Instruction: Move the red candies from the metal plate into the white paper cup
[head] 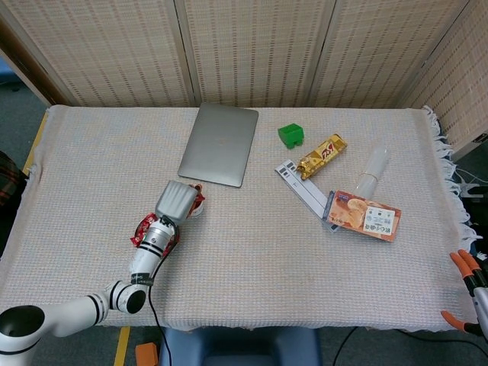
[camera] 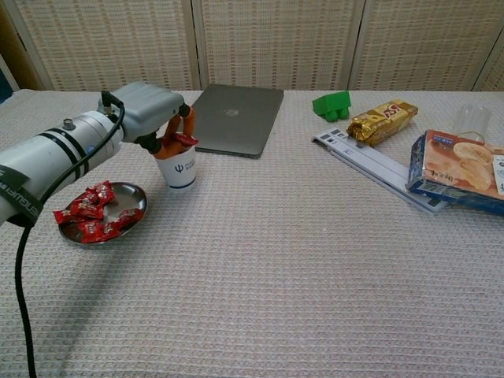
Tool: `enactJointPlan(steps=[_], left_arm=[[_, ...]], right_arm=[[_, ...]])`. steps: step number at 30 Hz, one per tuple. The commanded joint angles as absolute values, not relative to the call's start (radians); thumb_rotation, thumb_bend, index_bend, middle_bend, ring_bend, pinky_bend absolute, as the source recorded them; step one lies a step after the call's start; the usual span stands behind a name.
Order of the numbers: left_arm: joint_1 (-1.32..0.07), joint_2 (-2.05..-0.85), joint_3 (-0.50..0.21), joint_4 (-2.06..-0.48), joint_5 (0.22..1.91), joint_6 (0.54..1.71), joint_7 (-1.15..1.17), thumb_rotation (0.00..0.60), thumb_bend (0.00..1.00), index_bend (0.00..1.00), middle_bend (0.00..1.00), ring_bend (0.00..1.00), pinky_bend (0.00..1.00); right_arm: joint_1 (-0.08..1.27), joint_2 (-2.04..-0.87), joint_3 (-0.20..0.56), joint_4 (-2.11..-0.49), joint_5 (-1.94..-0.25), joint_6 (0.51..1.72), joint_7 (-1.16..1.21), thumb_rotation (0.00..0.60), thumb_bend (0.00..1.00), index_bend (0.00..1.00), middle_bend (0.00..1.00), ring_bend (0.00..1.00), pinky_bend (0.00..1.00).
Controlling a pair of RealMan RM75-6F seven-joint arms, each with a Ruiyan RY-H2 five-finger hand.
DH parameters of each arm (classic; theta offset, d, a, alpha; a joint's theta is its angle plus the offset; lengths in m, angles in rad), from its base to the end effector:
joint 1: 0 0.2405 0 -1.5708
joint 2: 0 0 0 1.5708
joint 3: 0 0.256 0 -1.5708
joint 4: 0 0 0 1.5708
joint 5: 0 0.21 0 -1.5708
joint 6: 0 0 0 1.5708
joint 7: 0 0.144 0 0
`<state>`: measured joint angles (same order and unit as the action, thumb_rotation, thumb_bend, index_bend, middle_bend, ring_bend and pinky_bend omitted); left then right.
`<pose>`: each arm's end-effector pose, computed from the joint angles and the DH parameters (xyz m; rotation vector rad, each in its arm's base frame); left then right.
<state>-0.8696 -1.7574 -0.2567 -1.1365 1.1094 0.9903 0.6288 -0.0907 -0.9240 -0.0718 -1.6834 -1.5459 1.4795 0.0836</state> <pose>-0.1196 0.3976 -0.0394 -1.8181 -0.5171 -0.7906 -0.3370 -0.0969 0.1968 1.3770 -1.0647 0.6773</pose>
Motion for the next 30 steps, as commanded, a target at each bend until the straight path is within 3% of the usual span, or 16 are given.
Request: enactJointPlan(steps=[1,8,17,24,30], left_arm=[[-0.871,-1.752,-0.254,-1.141,1.105,0.986,0.633,0.6,0.54,0.41,0.43,0.78,1.0],[-0.876,-1.74,-0.252,-1.155,1.095,0.976,0.632,0.6,0.48,0.26,0.35,0.77,1.0],[-0.872,-1.716,-0.246,-1.2,1.101,0.991,0.61,0.6,0.45,0.21,0.31,0.76,1.0],[-0.843,-1.647,-0.235,-1.339,1.167,1.04,0.532,0.6,0.41,0.08,0.17,0.75,1.0],[-0.767,-1.56,-0.192,-1.488,1.214,1.113,0.47,0.6,0.4,0.06,0.15,0.73,1.0]], right_arm=[[-0.091,-0.924,-0.072,-1.684,-1.546,1.48,0.083,0.6,0.06,0.0,0.0,0.0,0.0],[-0.09,-0.924,-0.07,-1.683,-1.542,1.478,0.083,0.6,0.06,0.0,0.0,0.0,0.0],[-0.091,-0.925,-0.071,-1.683,-1.544,1.478,0.082,0.6,0.06,0.0,0.0,0.0,0.0],[-0.089,-0.927,-0.073,-1.685,-1.551,1.477,0.076,0.6,0.06,0.0,0.0,0.0,0.0],[-0.097,-0.924,-0.08,-1.683,-1.57,1.495,0.084,0.6,0.06,0.0,0.0,0.0,0.0]])
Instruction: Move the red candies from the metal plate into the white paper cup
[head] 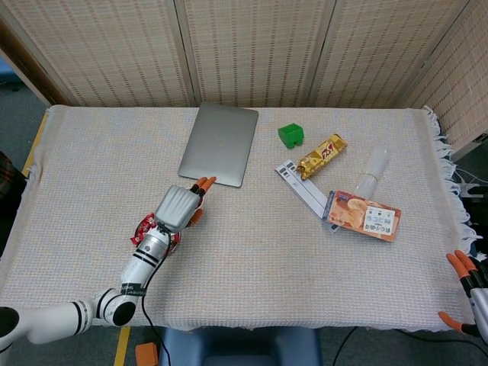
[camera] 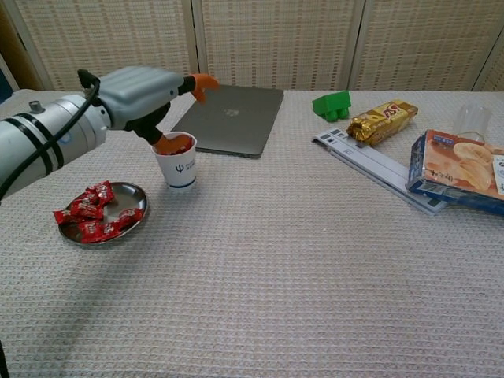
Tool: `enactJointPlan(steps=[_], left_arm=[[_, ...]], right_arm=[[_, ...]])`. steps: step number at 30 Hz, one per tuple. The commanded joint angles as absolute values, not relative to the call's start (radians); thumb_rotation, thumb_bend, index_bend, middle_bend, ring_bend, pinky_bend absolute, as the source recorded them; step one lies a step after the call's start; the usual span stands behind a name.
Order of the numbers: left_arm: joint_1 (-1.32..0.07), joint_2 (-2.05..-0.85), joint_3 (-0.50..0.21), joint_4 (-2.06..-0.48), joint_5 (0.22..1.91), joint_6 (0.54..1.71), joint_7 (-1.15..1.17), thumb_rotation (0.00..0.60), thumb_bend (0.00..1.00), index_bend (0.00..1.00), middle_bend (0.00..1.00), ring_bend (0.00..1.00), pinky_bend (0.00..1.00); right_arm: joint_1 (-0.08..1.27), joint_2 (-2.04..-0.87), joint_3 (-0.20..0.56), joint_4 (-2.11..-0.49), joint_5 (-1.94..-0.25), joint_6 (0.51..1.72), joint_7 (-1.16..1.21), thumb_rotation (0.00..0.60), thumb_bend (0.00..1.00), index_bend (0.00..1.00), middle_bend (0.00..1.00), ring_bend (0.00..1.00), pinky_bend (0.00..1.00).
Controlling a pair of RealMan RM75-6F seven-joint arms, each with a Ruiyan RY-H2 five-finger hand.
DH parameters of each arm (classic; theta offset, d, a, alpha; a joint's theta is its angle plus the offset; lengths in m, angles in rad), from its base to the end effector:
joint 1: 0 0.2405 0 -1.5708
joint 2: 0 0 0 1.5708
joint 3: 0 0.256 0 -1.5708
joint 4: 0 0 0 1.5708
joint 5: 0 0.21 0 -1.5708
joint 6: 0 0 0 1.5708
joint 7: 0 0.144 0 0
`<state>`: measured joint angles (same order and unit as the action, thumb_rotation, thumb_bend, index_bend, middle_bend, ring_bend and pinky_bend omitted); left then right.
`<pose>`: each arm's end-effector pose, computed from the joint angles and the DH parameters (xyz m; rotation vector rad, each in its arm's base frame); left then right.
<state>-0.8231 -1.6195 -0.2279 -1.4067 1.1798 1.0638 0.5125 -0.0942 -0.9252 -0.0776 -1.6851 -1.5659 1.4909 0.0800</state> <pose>-0.1017 0.3656 -0.0113 -1.8480 -0.6122 -0.9951 -0.3340 -0.0950 0.1956 1.3913 -1.0577 0.6877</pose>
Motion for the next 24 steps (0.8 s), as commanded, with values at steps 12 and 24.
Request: enactJointPlan(steps=[12,24], left_arm=[[-0.567,-1.502,-0.001,-1.457,1.223,1.172,0.421,0.6,0.4,0.04,0.11,0.73,1.0],[-0.531,-1.537,0.007,-1.329,1.224,1.163,0.485,0.6,0.4,0.08,0.12,0.73,1.0]], right_arm=[[-0.104,-0.923,-0.103,-1.682,-1.633,1.519,0.087,0.6,0.06,0.0,0.0,0.0,0.0],[-0.103,-0.923,-0.111,-1.68,-1.649,1.519,0.088,0.6,0.06,0.0,0.0,0.0,0.0]])
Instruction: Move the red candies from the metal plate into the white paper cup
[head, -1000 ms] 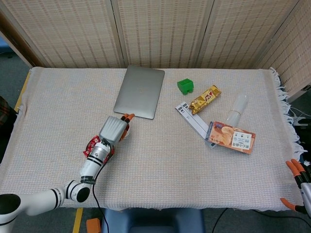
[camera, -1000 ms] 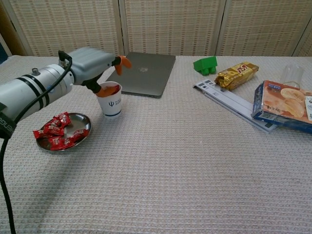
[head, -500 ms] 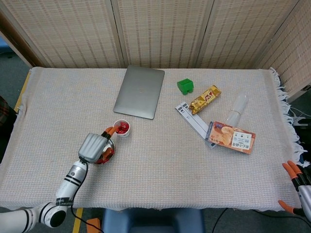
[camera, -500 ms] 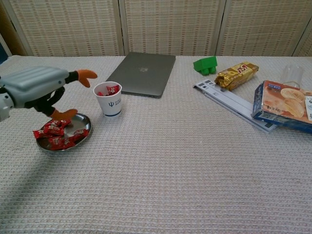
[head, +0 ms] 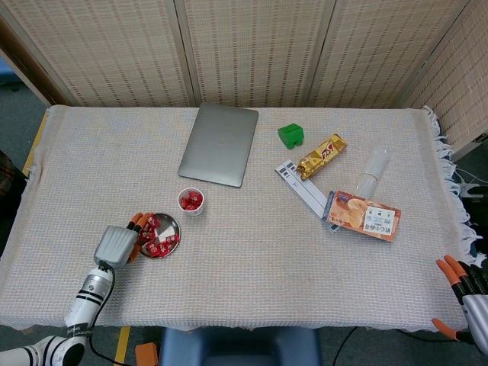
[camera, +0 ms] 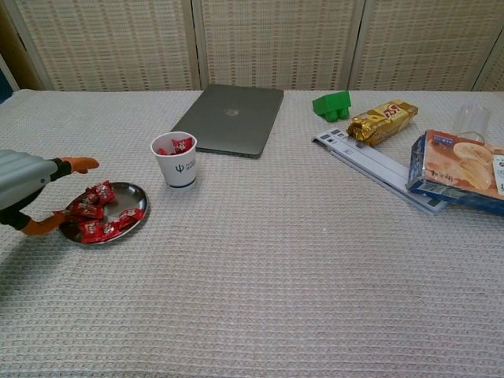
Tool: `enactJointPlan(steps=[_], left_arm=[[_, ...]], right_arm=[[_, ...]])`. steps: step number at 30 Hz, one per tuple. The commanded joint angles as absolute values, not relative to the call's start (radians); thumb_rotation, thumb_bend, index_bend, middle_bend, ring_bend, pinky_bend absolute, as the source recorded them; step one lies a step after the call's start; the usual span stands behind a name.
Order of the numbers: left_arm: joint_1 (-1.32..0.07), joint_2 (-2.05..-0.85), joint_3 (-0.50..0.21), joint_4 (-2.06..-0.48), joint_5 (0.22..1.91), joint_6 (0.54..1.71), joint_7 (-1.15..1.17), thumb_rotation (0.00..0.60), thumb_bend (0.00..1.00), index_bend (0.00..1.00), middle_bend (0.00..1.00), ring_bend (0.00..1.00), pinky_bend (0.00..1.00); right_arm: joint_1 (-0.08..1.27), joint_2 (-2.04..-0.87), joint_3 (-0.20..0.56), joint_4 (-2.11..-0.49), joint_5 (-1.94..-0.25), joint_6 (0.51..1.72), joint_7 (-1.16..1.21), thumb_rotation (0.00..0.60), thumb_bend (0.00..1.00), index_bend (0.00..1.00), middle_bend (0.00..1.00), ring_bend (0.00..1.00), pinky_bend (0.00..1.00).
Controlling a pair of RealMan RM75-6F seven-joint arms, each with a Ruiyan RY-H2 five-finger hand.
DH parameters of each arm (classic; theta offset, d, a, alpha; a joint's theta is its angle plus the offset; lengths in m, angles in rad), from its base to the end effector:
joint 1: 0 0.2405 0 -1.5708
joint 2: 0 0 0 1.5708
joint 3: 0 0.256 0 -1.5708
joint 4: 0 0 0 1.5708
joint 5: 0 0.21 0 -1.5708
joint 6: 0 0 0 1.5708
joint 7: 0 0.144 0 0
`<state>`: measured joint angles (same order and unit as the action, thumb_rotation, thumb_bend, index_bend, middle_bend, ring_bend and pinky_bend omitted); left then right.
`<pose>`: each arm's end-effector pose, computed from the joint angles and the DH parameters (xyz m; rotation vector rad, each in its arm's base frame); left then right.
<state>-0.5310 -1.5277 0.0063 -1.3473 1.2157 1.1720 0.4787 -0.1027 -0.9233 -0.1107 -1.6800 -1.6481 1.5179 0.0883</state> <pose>-0.2572 0.2935 0.0064 -1.7885 -0.6964 -0.6243 -0.3255 -0.0858 0.1908 1.4593 -1.0541 0.7190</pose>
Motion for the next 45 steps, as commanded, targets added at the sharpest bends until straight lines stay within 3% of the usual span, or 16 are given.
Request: enactJointPlan(steps=[1,23,39,45], left_arm=[[-0.531,-1.542,0.005,-1.321,1.225,1.159,0.485,0.6,0.4,0.08,0.13,0.73,1.0],[-0.534,-1.612,-0.021,-1.214,1.245,1.097,0.51,0.6,0.39,0.26,0.29,0.73,1.0],[-0.527,-1.642,-0.021,-1.183,1.294,1.105,0.51,0.6,0.41,0.55,0.55,0.76,1.0],[-0.524,-1.648,-0.028,-1.178,1.307,1.118,0.515,0.6,0.51,0.67,0.69,0.79,1.0]], right_arm=[[-0.103,-0.923,-0.112,-1.68,-1.65,1.52,0.088,0.6,0.06,0.0,0.0,0.0,0.0],[-0.103,-0.923,-0.112,-1.68,-1.644,1.519,0.087,0.6,0.06,0.0,0.0,0.0,0.0],[-0.101,-0.922,-0.111,-1.681,-1.641,1.517,0.087,0.6,0.06,0.0,0.0,0.0,0.0],[-0.1,-0.921,-0.112,-1.681,-1.641,1.515,0.088,0.6,0.06,0.0,0.0,0.0,0.0]])
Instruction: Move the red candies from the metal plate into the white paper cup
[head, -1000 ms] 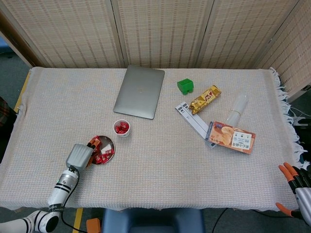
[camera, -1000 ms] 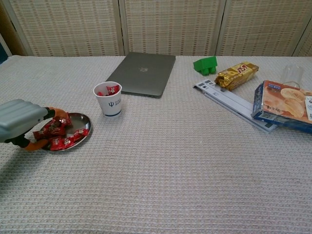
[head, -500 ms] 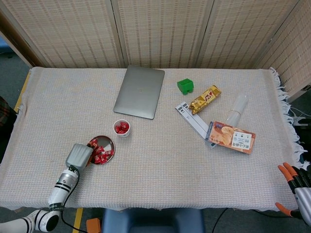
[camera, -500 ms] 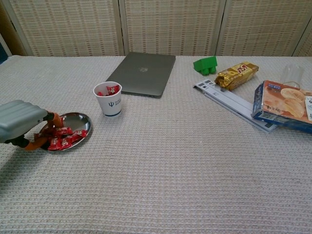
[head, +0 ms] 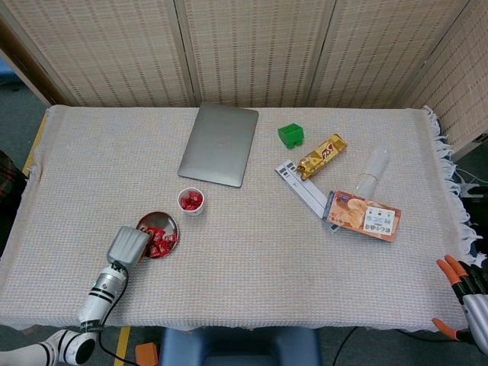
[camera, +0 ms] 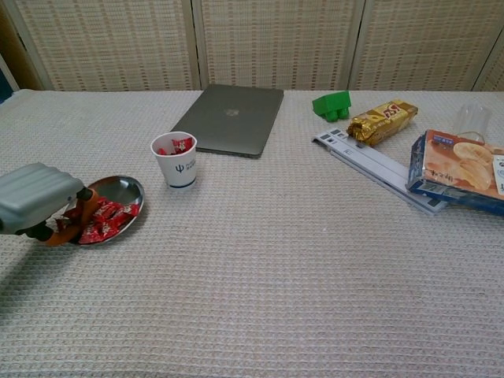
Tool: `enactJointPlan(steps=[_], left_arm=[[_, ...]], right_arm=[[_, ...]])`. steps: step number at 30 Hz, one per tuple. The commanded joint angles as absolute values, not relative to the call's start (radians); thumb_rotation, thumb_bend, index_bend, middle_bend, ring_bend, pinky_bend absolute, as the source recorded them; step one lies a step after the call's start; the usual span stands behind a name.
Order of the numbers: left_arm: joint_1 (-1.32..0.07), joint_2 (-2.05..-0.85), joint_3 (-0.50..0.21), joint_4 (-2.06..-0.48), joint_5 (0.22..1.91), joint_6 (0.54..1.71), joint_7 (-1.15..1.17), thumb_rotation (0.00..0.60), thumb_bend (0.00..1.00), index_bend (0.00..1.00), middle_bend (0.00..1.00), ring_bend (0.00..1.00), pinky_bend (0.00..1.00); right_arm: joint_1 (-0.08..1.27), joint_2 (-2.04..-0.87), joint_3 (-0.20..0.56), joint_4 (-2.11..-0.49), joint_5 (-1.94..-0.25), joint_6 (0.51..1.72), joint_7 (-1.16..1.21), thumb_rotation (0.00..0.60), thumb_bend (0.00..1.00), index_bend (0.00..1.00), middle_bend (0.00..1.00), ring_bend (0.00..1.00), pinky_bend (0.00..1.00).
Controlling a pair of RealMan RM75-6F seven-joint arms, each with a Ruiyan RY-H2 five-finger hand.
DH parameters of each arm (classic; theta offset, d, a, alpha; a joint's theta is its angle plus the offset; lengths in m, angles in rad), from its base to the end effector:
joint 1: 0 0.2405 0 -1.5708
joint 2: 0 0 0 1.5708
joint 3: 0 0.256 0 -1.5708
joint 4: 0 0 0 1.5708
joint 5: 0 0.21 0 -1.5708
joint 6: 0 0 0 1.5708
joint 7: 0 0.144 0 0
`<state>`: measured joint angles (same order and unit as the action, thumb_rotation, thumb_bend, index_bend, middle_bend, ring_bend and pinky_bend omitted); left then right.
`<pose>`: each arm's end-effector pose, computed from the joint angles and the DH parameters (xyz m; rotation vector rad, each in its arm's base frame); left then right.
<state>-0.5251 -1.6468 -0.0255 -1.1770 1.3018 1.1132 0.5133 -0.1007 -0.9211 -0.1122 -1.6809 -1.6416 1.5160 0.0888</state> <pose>-0.2578 0.3003 -0.0249 -1.8529 -0.5868 -0.5852 -0.3263 -0.0860 0.1915 1.4559 -1.0563 0.7138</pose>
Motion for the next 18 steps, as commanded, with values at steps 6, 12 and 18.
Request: enactJointPlan(steps=[6,12,18], left_arm=[[-0.523,-1.648,-0.037,-1.191,1.332,1.15,0.524,0.6,0.67,0.77,0.78,0.81,1.0],[-0.526,-1.626,-0.052,-1.241,1.341,1.169,0.562,0.6,0.7,0.77,0.81,0.81,1.0],[-0.541,-1.595,-0.09,-1.319,1.351,1.197,0.586,0.6,0.7,0.78,0.81,0.81,1.0]], right_arm=[[-0.098,-0.921,-0.112,-1.682,-1.64,1.51,0.087,0.6,0.06,0.0,0.0,0.0,0.0],[-0.099,-0.92,-0.112,-1.681,-1.639,1.513,0.09,0.6,0.06,0.0,0.0,0.0,0.0],[-0.097,-0.919,-0.111,-1.68,-1.638,1.512,0.092,0.6,0.06,0.0,0.0,0.0,0.0]])
